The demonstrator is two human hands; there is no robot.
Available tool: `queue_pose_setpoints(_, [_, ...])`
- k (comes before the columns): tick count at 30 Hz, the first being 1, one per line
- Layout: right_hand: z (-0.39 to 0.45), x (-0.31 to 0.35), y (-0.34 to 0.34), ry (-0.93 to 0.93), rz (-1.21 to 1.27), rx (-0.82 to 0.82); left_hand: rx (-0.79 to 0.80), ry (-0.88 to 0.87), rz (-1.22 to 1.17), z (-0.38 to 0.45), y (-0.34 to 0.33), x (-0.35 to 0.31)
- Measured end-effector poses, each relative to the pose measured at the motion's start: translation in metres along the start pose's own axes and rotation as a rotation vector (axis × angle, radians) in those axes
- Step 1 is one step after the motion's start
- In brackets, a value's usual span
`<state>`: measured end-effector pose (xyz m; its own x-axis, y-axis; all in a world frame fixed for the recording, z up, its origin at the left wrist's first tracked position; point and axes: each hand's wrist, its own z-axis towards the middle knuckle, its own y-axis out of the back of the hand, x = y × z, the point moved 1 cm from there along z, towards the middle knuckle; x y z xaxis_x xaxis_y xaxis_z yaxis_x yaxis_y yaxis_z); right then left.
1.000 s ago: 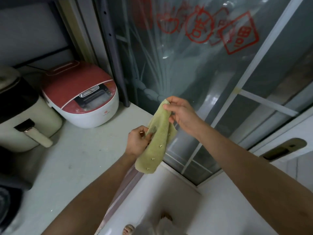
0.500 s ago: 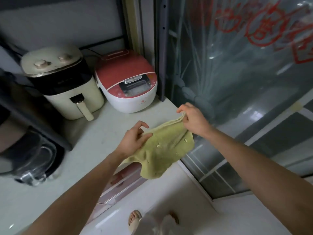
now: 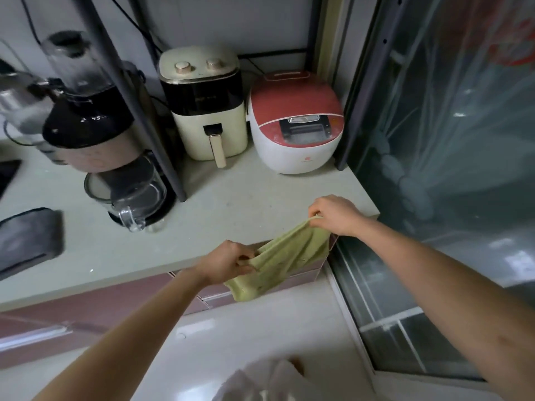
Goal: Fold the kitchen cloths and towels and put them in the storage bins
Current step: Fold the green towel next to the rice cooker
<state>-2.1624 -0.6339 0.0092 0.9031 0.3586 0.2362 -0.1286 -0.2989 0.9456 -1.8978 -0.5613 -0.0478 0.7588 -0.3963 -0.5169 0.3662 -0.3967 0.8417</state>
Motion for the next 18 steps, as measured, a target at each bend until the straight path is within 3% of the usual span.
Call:
queue_pose_setpoints(6, [-0.014,0.019,-0.007,-0.098,-0.186,0.043,-0.019,0.337,-0.097,-0.042,-0.013,0.018])
queue_pose_setpoints(11, [-0.038,0.030,-0.031,-0.193,-0.209,0.057,0.009,0.294,-0.108,-0.067,-0.020,0.013])
queue_pose_setpoints(18, [-0.060,0.027,-0.058,-0.222,-0.090,0.075,0.033,0.306,0.090,-0.087,-0.017,0.015])
